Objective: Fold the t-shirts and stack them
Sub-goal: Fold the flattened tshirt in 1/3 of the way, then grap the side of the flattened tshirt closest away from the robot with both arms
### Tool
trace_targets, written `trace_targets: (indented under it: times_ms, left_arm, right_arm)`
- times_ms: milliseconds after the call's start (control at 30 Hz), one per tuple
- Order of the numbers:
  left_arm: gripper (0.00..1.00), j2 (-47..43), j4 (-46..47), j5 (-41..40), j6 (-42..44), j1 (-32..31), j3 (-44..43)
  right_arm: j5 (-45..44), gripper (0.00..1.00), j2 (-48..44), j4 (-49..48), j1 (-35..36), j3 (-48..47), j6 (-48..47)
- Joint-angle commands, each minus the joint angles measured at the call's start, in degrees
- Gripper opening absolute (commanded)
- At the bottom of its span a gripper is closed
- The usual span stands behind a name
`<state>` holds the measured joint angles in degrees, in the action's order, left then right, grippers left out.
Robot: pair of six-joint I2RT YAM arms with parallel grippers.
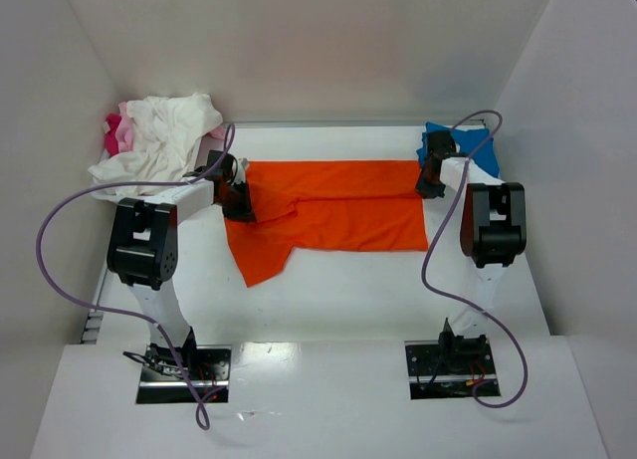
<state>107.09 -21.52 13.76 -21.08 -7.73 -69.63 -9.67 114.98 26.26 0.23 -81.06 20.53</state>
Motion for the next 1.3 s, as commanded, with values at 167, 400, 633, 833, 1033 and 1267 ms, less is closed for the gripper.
trace_targets:
  times_ms: [167,400,633,833,1033,1267]
  left_arm:
    - [0.14,-1.7,-1.3,-1.6,1.0,-0.3,-1.1]
    - [0.49,-5.1,-2.4,1.9,1.6,-0.3,-1.8]
    - [0.91,-16.1,-5.8,3.3,1.5,-0.3,-0.5]
    - [0.96,-24.5,-8.4,2.1,-6.2,-0.3,8.3]
    - [0.96,-32.9,-12.0,2.4,-17.1,-0.3,19.8]
    - [0.96,-37.4,-12.4,-0.7,-25.9,-0.3,25.9]
  right_arm:
    - [-0.3,0.04,-2.9,-0.7,-0.1,1.1,0.2]
    - [2.0,0.49,-5.8,-0.7,-0.1,1.1,-0.3]
    - [6.5,0.79,-14.3,-0.2,-0.1,5.6,-0.3]
    - [7.6,0.91,-20.1,-1.2,-0.1,14.2,2.1]
    - [7.6,1.00,-18.2,0.5,-0.1,16.0,3.7]
    - [7.1,1.00,-17.2,0.5,-0.1,16.6,4.8]
